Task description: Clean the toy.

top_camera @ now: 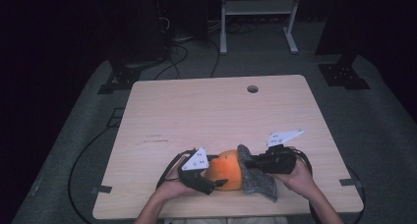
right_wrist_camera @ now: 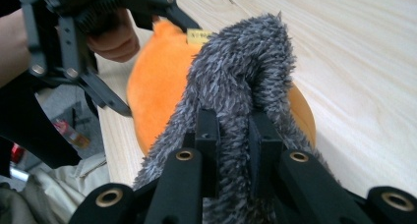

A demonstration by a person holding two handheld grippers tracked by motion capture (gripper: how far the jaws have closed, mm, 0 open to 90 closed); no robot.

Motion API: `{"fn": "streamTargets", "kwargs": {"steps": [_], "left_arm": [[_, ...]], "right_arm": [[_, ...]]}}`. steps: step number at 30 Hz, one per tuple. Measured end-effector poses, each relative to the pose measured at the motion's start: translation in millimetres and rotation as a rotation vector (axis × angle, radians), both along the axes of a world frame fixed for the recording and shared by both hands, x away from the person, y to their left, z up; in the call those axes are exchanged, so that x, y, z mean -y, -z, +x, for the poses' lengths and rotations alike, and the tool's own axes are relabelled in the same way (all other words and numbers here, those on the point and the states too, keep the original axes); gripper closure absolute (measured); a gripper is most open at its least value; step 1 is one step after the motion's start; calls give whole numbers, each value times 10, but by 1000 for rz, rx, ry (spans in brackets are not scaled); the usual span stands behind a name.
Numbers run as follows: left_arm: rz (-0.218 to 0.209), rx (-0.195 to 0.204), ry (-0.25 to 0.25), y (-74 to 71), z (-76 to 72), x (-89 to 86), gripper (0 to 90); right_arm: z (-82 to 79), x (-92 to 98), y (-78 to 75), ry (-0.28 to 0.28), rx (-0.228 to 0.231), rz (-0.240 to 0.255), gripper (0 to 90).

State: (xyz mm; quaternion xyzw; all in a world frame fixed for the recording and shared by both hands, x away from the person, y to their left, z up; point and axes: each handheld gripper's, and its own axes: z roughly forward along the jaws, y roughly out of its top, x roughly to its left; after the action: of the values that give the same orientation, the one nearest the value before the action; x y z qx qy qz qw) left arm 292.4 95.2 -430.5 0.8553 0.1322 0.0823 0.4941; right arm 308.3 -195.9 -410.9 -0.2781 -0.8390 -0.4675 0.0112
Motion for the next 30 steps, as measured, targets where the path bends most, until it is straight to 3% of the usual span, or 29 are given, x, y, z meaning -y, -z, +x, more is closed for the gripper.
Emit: {"fn": "streamTargets", "kwargs": {"steps": [2, 4, 5, 7, 10, 12, 16, 20, 24, 26, 30], "left_arm": [[-15, -15, -11, -4, 8, 14, 185], [-8, -6, -20, -7, -4, 48, 253], [16, 27, -32, -15, -35, 101, 278], [29, 42, -37, -20, -48, 118, 294], [32, 51, -41, -22, -62, 140, 302], [34, 48, -45, -26, -60, 132, 301], [18, 31, -55, -28, -39, 99, 298], [23, 36, -49, -29, -40, 126, 301], [31, 68, -31, -24, -84, 193, 307], [36, 75, -27, -24, -100, 203, 304], [8, 39, -26, -26, -76, 164, 247]], "right_arm": [[-1, 25, -2, 7, 1, -9, 772], [-45, 38, -43, 24, 22, -35, 774], [-104, -12, -100, 5, 58, -42, 775], [-173, -109, -168, -21, 96, -52, 774], [-251, -244, -256, -85, 126, -36, 771], [-272, -306, -273, -91, 151, -63, 768], [-186, -227, -215, -46, 139, -86, 770], [-142, -91, -153, -4, 100, -68, 776], [-210, -179, -250, -58, 117, -24, 776], [-231, -254, -288, -76, 138, -38, 775], [-184, -214, -226, -61, 123, -63, 778]]}}
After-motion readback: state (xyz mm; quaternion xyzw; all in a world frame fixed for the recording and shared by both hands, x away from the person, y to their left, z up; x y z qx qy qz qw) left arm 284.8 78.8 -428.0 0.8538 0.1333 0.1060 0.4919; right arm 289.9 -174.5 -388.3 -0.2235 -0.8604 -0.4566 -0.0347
